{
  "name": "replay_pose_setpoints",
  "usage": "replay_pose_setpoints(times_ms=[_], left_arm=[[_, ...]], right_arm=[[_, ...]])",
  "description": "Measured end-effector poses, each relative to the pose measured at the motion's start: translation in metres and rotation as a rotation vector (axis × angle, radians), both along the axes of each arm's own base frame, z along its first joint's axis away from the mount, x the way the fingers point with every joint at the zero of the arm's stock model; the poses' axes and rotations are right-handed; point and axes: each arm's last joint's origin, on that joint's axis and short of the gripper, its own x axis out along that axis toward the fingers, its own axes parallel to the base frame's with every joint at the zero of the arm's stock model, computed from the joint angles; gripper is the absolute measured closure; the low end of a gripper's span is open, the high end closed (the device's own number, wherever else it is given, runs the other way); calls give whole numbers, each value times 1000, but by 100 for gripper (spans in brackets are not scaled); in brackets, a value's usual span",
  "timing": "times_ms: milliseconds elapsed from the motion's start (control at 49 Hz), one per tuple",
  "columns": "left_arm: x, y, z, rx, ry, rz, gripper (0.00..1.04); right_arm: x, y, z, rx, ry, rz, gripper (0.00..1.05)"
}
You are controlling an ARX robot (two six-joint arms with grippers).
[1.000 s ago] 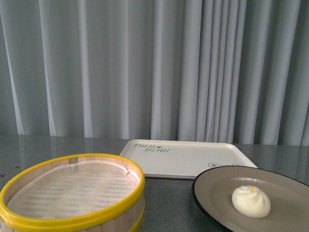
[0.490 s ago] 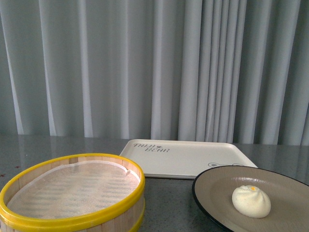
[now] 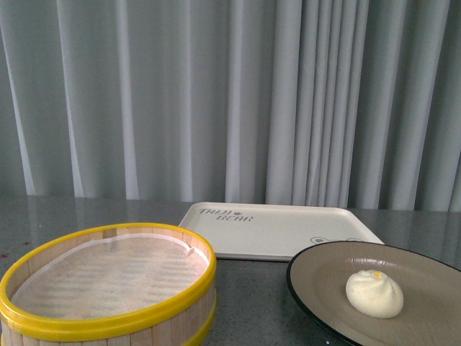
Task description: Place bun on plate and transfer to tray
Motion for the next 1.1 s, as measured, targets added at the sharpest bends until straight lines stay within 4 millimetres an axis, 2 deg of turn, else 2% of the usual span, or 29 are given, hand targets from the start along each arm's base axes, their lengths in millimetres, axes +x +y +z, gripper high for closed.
replay_pose_setpoints(times_ms=[122,327,1020,1061,1102], left_arm=[[0,0,0,0,0,0,7],[0,0,0,0,0,0,7],[0,0,0,0,0,0,7],[0,0,0,0,0,0,7],[0,0,0,0,0,0,7]], right_arm=[[18,-3,0,-88,-28,53,9],[38,-1,-7,-98,-64,90,9],[79,12,-21,-29,-83,110,9],[81,13,-20,-25,-80,109,12],[83,14,-21,-23,-75,109,19]])
